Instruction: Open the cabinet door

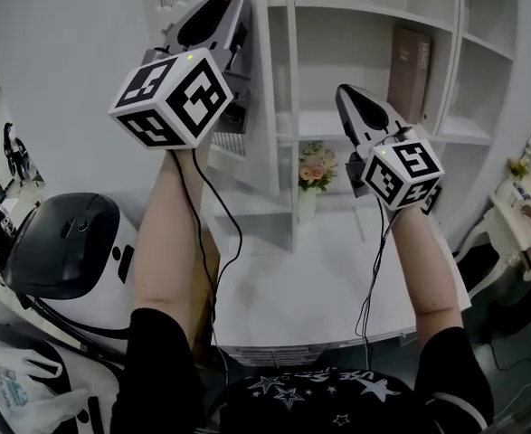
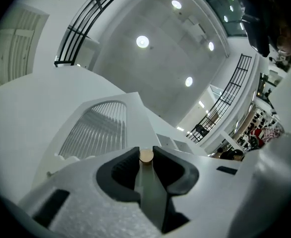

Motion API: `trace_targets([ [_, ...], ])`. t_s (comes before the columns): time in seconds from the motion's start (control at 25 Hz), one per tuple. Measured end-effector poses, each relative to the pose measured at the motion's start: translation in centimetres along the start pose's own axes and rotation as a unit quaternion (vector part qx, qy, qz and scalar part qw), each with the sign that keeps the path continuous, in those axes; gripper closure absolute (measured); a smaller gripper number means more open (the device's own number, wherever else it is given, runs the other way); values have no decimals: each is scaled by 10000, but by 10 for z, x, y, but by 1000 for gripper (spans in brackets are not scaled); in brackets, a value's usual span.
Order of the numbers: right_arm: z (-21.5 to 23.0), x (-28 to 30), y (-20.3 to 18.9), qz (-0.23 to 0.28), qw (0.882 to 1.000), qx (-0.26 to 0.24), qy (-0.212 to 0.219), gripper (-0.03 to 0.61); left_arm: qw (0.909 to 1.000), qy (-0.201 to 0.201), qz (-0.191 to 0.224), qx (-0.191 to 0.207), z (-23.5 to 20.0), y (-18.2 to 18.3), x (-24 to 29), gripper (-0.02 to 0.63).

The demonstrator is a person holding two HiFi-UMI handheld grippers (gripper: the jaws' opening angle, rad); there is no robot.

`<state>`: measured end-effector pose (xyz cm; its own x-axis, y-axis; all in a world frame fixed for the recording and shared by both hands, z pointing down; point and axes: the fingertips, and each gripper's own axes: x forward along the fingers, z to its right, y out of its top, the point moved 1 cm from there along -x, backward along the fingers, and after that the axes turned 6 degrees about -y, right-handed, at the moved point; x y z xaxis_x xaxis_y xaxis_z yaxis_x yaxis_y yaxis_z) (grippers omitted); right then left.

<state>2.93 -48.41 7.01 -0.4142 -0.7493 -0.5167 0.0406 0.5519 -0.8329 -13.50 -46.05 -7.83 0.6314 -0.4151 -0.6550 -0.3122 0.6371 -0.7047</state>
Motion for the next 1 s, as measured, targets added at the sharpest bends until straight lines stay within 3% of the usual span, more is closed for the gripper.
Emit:
trace_targets([
  [0.64,-115,-26,19,-90,9995,-79,-301,572,9981,-384,159,-457,-32,69,-87,522],
  [1.0,-153,-29,16,-290,9988,-73,-396,572,9978,-349,261,-504,-57,91,-121,515],
])
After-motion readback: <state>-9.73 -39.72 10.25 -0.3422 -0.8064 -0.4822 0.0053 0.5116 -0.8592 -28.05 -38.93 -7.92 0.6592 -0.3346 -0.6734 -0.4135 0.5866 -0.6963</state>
